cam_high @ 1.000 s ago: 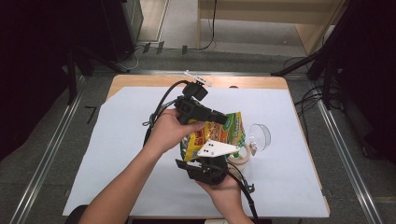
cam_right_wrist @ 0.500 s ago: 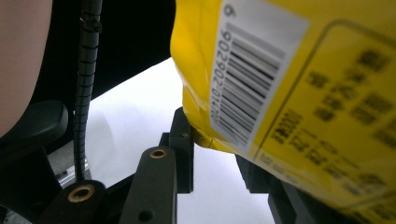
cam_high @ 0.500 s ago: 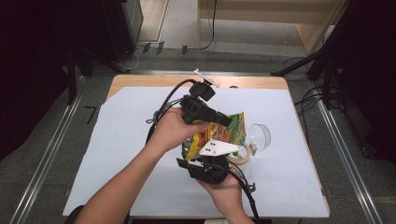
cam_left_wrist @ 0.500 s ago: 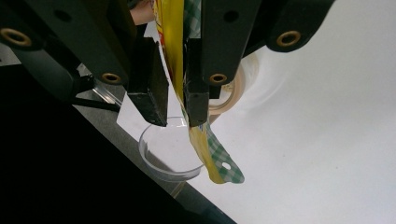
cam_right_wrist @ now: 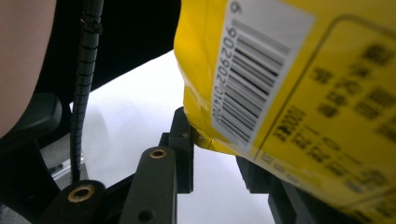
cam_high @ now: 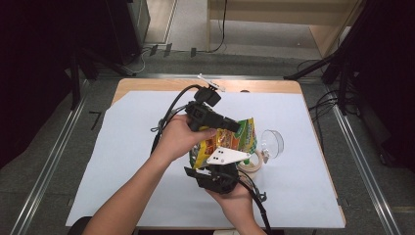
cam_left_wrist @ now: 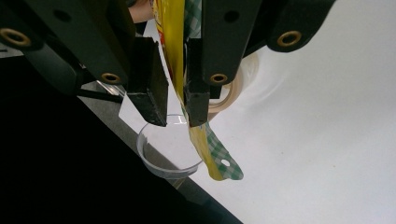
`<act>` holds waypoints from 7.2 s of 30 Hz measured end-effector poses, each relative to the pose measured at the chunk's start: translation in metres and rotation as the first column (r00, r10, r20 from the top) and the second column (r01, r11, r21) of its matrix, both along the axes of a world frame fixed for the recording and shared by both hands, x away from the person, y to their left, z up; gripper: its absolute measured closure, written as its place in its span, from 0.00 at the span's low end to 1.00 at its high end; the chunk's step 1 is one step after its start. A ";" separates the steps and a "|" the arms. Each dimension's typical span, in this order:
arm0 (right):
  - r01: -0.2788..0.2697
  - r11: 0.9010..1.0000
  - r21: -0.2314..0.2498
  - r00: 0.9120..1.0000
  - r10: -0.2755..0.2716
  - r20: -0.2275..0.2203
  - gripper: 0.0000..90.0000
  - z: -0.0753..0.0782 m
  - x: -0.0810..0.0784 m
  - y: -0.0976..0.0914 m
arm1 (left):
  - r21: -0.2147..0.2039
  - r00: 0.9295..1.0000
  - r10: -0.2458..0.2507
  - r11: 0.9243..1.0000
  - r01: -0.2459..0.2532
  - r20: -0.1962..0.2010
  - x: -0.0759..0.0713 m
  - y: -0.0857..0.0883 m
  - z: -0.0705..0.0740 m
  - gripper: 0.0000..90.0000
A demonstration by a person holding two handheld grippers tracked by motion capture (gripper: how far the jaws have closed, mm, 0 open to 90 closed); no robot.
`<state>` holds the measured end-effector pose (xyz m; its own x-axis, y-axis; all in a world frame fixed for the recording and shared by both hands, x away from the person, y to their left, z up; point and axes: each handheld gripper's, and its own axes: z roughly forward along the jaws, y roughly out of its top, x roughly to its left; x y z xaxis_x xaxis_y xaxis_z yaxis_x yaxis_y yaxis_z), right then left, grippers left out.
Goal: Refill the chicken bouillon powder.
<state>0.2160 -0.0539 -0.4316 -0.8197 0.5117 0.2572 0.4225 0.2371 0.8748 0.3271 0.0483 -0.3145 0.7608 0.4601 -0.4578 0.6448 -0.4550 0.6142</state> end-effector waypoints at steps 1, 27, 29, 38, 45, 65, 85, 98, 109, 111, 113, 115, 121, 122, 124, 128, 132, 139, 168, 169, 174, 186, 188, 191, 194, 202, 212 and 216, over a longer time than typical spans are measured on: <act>-0.002 1.000 0.000 1.000 0.002 0.001 0.79 0.000 0.000 0.000 | 0.004 1.000 0.000 1.000 0.000 0.002 0.000 0.001 0.000 0.88; -0.007 1.000 -0.010 1.000 0.007 0.007 0.79 -0.001 -0.003 0.002 | -0.014 0.999 -0.002 1.000 0.003 0.033 -0.006 0.004 -0.001 0.88; -0.007 1.000 -0.010 1.000 0.007 0.004 0.79 -0.001 -0.003 0.001 | -0.013 1.000 -0.003 1.000 0.003 0.031 -0.006 0.004 -0.002 0.88; -0.006 1.000 -0.014 1.000 0.006 0.004 0.79 -0.002 -0.003 0.001 | -0.015 1.000 -0.006 1.000 0.007 0.029 -0.005 0.004 -0.003 0.88; -0.007 1.000 -0.013 1.000 0.007 0.006 0.79 -0.002 -0.004 0.002 | -0.015 1.000 -0.006 1.000 0.007 0.029 -0.005 0.005 -0.004 0.88; -0.005 1.000 -0.014 1.000 0.005 0.005 0.79 -0.002 -0.004 0.001 | -0.020 1.000 -0.007 1.000 0.008 0.020 -0.005 0.005 -0.005 0.87; -0.007 1.000 -0.004 1.000 0.007 -0.001 0.79 -0.001 -0.005 0.002 | -0.013 1.000 -0.010 1.000 0.011 0.025 -0.005 0.005 -0.004 0.87; -0.008 1.000 -0.020 1.000 0.008 0.009 0.82 -0.001 -0.005 0.002 | -0.017 1.000 -0.014 1.000 0.014 0.025 -0.005 0.005 -0.005 0.87; 0.005 1.000 0.001 1.000 -0.005 -0.001 0.76 -0.001 -0.004 0.000 | -0.016 1.000 -0.005 1.000 0.005 0.017 -0.003 0.005 -0.006 0.86; 0.004 1.000 0.000 1.000 -0.004 0.003 0.77 -0.001 -0.005 0.000 | -0.021 1.000 -0.001 1.000 0.002 0.014 -0.003 0.005 -0.006 0.87; 0.000 1.000 -0.002 1.000 0.000 0.005 0.77 0.000 -0.005 0.000 | -0.030 1.000 -0.003 1.000 0.003 0.009 -0.002 0.007 -0.005 0.86; -0.005 1.000 -0.003 1.000 0.005 0.004 0.77 0.002 -0.005 -0.001 | -0.035 1.000 0.002 0.999 -0.002 0.007 -0.002 0.007 -0.004 0.86; -0.008 1.000 0.018 1.000 0.008 -0.010 0.77 0.001 -0.004 0.001 | -0.012 1.000 -0.005 1.000 0.005 0.009 -0.002 0.004 -0.003 0.86; -0.008 1.000 0.018 1.000 0.008 -0.009 0.77 0.001 -0.004 0.000 | -0.013 1.000 -0.008 1.000 0.008 0.007 -0.002 0.004 -0.003 0.86; -0.008 1.000 0.015 1.000 0.008 -0.005 0.77 0.001 -0.004 0.000 | -0.014 1.000 -0.008 1.000 0.008 0.000 -0.001 0.004 -0.004 0.87; -0.010 1.000 0.012 1.000 0.010 -0.007 0.77 0.001 -0.004 0.001 | -0.010 1.000 -0.005 1.000 0.005 -0.007 0.000 0.006 -0.005 0.87; -0.011 1.000 0.008 1.000 0.011 -0.007 0.77 0.000 -0.004 0.001 | -0.011 1.000 -0.005 1.000 0.005 -0.011 0.001 0.006 -0.006 0.87; -0.011 1.000 0.010 1.000 0.011 -0.013 0.77 -0.001 -0.005 0.001 | -0.006 1.000 -0.005 1.000 0.005 -0.013 0.002 0.006 -0.007 0.87; -0.015 1.000 0.025 1.000 0.015 -0.002 0.77 0.003 -0.002 -0.004 | 0.052 0.998 0.006 0.999 -0.003 -0.060 0.008 -0.004 0.000 0.90; -0.016 1.000 0.027 1.000 0.016 0.001 0.77 0.003 -0.002 -0.004 | 0.051 0.998 0.009 0.999 -0.006 -0.058 0.007 -0.004 0.000 0.90; -0.024 1.000 0.018 1.000 0.024 0.008 0.77 0.003 -0.003 -0.005 | 0.045 0.999 0.008 0.999 -0.007 -0.040 0.005 -0.003 0.000 0.90; -0.044 0.999 0.024 0.999 0.044 0.001 0.77 0.003 -0.001 -0.005 | 0.062 0.998 0.025 0.998 -0.021 -0.059 0.007 -0.003 0.000 0.90; -0.044 0.999 0.028 0.999 0.044 0.000 0.77 0.003 -0.001 -0.005 | 0.063 0.998 0.025 0.998 -0.021 -0.060 0.007 -0.004 0.001 0.90; -0.045 0.999 0.029 0.999 0.045 -0.001 0.77 0.003 -0.001 -0.005 | 0.068 0.998 0.027 0.997 -0.023 -0.059 0.006 -0.004 0.000 0.90; -0.041 0.999 0.027 0.999 0.042 -0.006 0.77 0.002 0.000 -0.005 | 0.070 0.998 0.028 0.997 -0.024 -0.064 0.007 -0.005 -0.001 0.90; -0.041 0.999 0.027 0.999 0.041 -0.010 0.78 0.000 0.000 -0.004 | 0.077 0.998 0.026 0.997 -0.021 -0.065 0.007 -0.004 -0.002 0.90; -0.040 0.999 0.027 0.999 0.040 -0.007 0.78 -0.001 -0.001 -0.004 | 0.077 0.998 0.022 0.997 -0.018 -0.052 0.005 -0.005 -0.002 0.90; -0.042 0.999 0.024 0.999 0.042 -0.005 0.78 -0.001 -0.001 -0.004 | 0.074 0.998 0.026 0.997 -0.022 -0.050 0.004 -0.005 -0.001 0.90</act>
